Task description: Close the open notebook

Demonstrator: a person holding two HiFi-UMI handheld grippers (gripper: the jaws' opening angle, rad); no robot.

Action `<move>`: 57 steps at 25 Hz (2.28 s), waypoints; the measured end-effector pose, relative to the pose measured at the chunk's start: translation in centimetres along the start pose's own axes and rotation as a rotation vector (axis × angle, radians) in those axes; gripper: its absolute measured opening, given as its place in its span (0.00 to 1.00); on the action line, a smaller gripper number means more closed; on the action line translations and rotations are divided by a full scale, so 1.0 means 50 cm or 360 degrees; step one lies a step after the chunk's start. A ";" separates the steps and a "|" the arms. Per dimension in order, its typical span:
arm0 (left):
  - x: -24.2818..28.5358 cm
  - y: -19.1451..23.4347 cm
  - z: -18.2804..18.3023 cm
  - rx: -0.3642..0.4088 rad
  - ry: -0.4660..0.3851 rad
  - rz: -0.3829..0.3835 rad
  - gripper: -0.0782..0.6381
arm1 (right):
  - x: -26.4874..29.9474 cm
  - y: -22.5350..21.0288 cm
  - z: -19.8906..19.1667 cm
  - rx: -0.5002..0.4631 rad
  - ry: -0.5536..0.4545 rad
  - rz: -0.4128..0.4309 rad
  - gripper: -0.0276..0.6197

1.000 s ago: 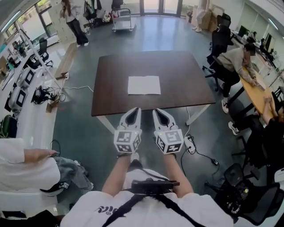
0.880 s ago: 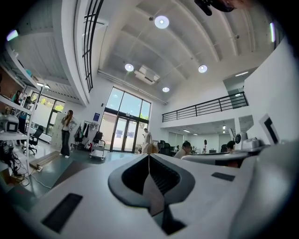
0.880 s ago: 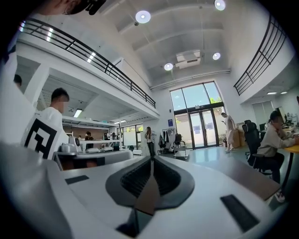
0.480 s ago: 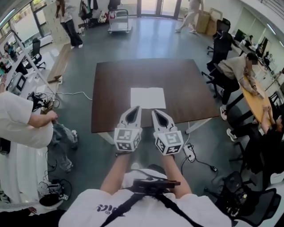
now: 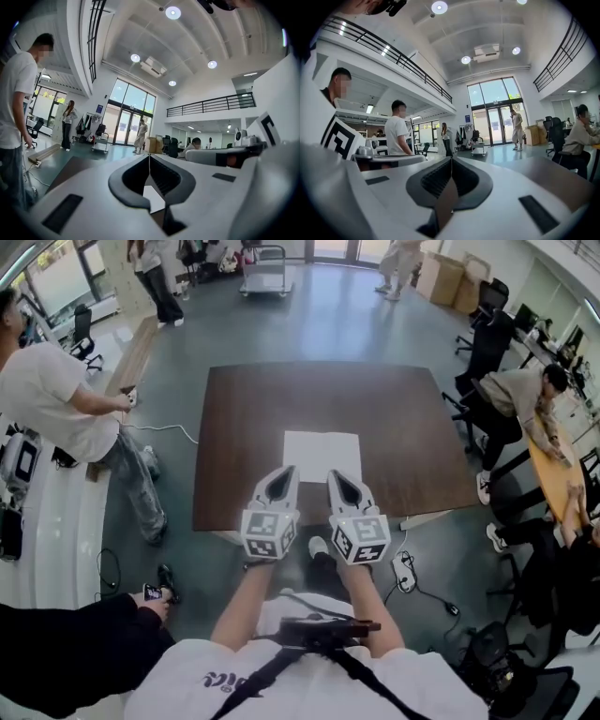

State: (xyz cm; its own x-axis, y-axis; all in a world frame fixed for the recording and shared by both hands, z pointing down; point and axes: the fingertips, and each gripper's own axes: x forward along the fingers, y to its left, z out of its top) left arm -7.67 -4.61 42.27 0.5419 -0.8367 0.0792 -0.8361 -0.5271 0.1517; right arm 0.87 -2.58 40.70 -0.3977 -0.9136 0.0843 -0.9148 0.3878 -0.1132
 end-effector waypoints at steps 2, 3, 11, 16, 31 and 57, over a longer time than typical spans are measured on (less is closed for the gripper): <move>0.035 0.023 -0.012 -0.0017 0.0008 0.0055 0.13 | 0.039 -0.035 -0.003 0.0011 0.0022 0.0008 0.05; 0.051 0.037 -0.018 -0.0031 0.0006 0.0089 0.13 | 0.057 -0.051 -0.001 0.0016 0.0025 0.0014 0.05; 0.153 0.124 -0.164 -0.0250 0.0241 0.0288 0.13 | 0.179 -0.170 -0.063 0.0091 0.0195 0.0098 0.05; 0.180 0.172 -0.263 -0.0420 0.0406 0.0349 0.13 | 0.230 -0.200 -0.120 0.0138 0.0297 0.0113 0.05; 0.211 0.132 -0.535 -0.0848 0.0826 0.0283 0.26 | 0.225 -0.258 -0.266 0.0240 0.0515 0.0041 0.05; 0.340 0.131 -0.655 -0.2126 0.0515 0.0333 0.51 | 0.197 -0.333 -0.319 0.0258 0.0593 -0.0051 0.05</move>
State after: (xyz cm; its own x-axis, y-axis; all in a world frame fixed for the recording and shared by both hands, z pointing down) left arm -1.14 -17.41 76.90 0.5668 -0.7137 0.4114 -0.2888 0.2955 0.9106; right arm 11.07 -16.07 59.20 -0.3946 -0.8066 0.4400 -0.9160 0.3080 -0.2570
